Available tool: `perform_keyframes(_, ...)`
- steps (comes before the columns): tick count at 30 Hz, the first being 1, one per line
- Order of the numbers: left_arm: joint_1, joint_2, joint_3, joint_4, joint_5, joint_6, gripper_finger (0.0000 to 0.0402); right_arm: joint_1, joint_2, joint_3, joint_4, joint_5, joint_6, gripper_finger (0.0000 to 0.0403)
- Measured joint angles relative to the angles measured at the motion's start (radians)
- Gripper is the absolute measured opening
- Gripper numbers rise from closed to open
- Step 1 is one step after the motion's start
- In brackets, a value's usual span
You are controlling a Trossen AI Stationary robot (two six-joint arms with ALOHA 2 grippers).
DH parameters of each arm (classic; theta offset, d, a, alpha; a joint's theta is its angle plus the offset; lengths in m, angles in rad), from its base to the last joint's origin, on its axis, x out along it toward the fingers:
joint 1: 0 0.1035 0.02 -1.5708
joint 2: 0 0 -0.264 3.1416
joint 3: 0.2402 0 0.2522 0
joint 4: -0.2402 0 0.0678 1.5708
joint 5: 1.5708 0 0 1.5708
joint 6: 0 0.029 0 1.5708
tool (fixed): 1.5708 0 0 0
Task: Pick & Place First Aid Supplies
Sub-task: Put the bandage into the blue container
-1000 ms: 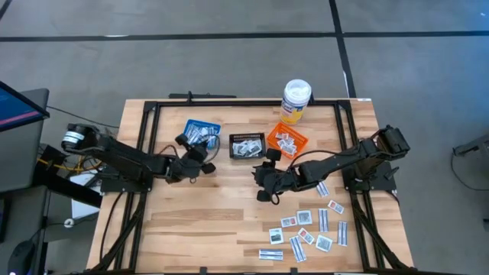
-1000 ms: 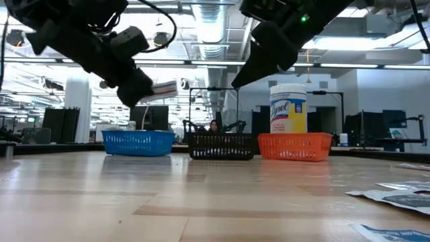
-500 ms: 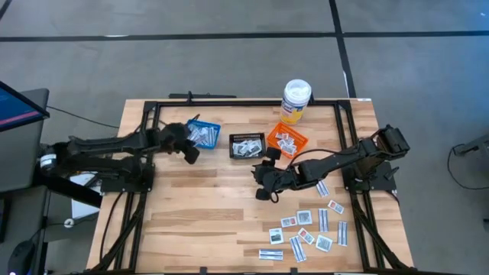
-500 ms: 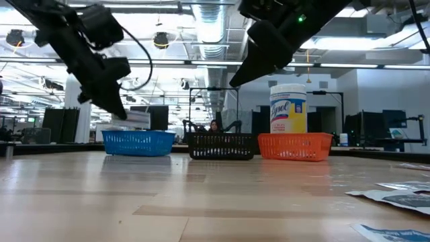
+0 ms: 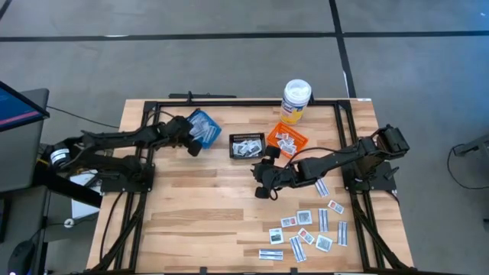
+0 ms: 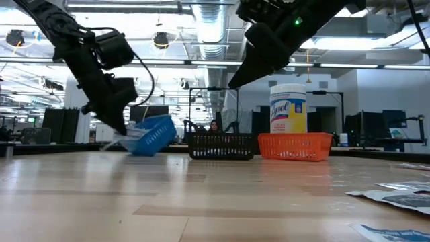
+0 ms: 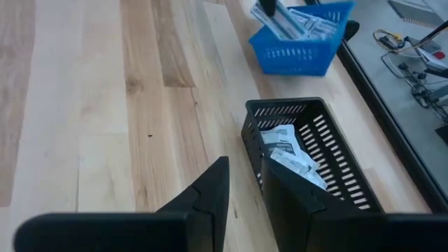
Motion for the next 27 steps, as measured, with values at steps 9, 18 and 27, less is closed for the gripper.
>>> perform_keyframes(9, -0.033, -0.018, 0.0, 0.154, 0.003, 0.0, 0.0007, 0.0, 0.0, 0.0, 0.007, 0.0, 0.0, 0.0079)
perform_keyframes(18, -0.005, 0.111, 0.002, 0.422, 0.003, 0.073, 0.0019, 0.0, 0.0, 0.0, 0.019, 0.0, 0.0, 0.0079)
perform_keyframes(27, 0.048, 0.213, 0.002, 0.413, 0.05, 0.104, 0.0068, -0.001, 0.0, 0.0, 0.017, -0.032, 0.0, 0.0079)
